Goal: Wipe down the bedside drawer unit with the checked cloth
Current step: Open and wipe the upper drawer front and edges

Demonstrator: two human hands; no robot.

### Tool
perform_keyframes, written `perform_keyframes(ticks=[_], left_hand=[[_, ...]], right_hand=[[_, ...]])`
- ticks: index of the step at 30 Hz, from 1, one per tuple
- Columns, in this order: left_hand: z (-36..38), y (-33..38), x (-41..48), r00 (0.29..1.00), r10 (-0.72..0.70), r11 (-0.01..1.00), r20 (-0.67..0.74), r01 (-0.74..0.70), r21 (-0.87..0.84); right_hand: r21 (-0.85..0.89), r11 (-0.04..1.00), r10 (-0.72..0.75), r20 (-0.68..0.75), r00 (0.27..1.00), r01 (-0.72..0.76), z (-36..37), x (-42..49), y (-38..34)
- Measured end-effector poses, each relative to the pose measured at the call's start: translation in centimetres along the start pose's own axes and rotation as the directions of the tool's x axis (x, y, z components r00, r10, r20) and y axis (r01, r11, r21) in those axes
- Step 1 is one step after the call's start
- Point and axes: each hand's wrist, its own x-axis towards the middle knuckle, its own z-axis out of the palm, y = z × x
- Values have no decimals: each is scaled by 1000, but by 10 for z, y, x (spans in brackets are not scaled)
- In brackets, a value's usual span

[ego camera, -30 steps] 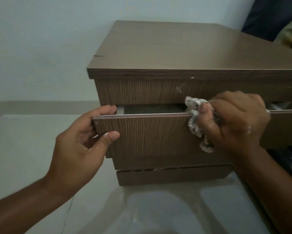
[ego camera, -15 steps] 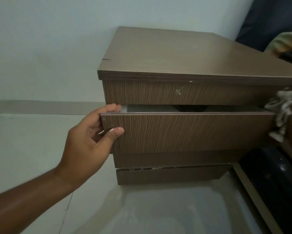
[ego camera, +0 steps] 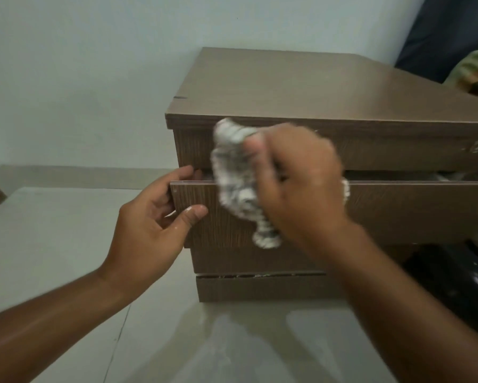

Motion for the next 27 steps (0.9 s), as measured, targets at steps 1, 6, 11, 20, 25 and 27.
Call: perform_keyframes(ticks=[1,6,11,20,25,27], left_hand=[[0,0,0,1000,11,1000,0,-11,7],[0,2,-1,998,61,996,18,-62,64],[1,-1,1,997,83,992,-2,-82,94],[-4,-11,4,997,71,986,37,-76,150],[-2,-4,2,997,69,991,17,-71,115],[-1,0,1,996,85,990,8,-85,114]], right_hand=[[-61,998,-30,85,996,35,12,-4,-5],[-153,980,-115,77,990,126,29,-16,-6],[-223,966,-147,-70,987,128,0,-26,46],[-305,944,-169,-109,980,129,-48,-43,110],[-297,950,-125,-73,989,98,-87,-48,144],[-287,951,-141,-74,987,115,-100,-44,146]])
